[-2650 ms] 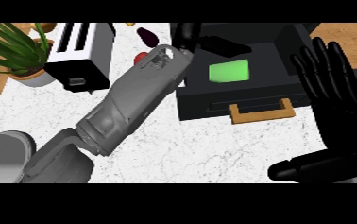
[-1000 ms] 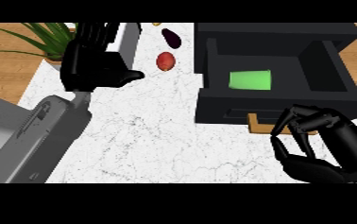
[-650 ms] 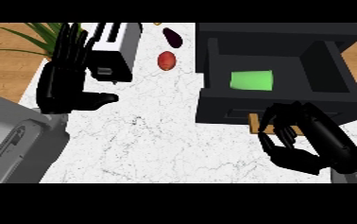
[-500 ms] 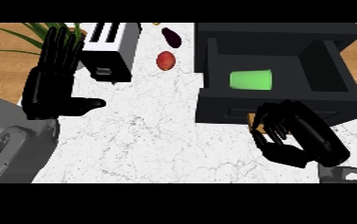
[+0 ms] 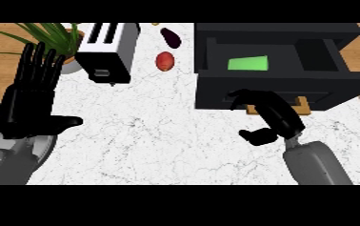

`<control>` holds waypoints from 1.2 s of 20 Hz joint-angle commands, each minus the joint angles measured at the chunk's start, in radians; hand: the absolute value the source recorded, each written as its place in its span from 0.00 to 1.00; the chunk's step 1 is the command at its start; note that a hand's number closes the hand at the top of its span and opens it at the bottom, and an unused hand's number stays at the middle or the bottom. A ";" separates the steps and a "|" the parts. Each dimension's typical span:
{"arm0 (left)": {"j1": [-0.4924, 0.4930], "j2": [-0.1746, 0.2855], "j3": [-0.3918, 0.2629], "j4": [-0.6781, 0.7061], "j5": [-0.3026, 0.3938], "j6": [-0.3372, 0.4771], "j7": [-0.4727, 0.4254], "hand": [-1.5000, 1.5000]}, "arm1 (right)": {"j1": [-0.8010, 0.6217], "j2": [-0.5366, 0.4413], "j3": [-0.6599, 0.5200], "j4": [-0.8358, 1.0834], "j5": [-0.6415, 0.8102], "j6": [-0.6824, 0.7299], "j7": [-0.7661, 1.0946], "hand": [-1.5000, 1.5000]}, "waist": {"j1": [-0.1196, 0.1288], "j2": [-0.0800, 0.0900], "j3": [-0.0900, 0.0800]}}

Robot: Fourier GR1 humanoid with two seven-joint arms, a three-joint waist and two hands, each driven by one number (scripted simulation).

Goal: Pick up the cup, place it into the drawer and close the drawer

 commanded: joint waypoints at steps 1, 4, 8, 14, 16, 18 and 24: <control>0.051 -0.006 0.037 -0.016 0.000 -0.059 0.006 0.00 | -0.105 0.025 0.005 0.211 0.075 -0.038 -0.046 0.00 | 0.000 0.001 0.000; 0.078 -0.018 0.074 0.004 -0.026 -0.105 -0.007 0.00 | -0.176 0.049 -0.032 0.338 0.081 -0.048 -0.072 0.00 | -0.004 0.000 0.000; 0.075 -0.045 0.105 0.035 -0.048 -0.128 -0.001 0.00 | -0.230 0.090 -0.061 0.515 0.107 -0.133 -0.135 0.00 | -0.005 0.001 0.000; 0.078 -0.015 0.150 0.092 -0.025 -0.244 -0.013 0.00 | -0.501 0.073 -0.192 0.834 0.036 -0.089 -0.219 0.00 | 0.012 0.009 0.001; 0.159 -0.040 0.140 -0.002 -0.038 -0.219 -0.008 0.00 | -0.506 0.047 -0.205 0.921 0.054 -0.139 -0.297 0.00 | 0.015 0.006 0.001; 0.110 -0.036 0.141 0.027 -0.039 -0.212 0.008 0.00 | -0.588 0.064 -0.219 0.989 0.058 -0.140 -0.266 0.00 | 0.027 0.012 0.001; 0.101 -0.044 0.139 0.071 -0.052 -0.251 -0.010 0.00 | -0.682 -0.037 -0.257 1.091 0.048 -0.070 -0.329 0.00 | 0.047 0.023 0.002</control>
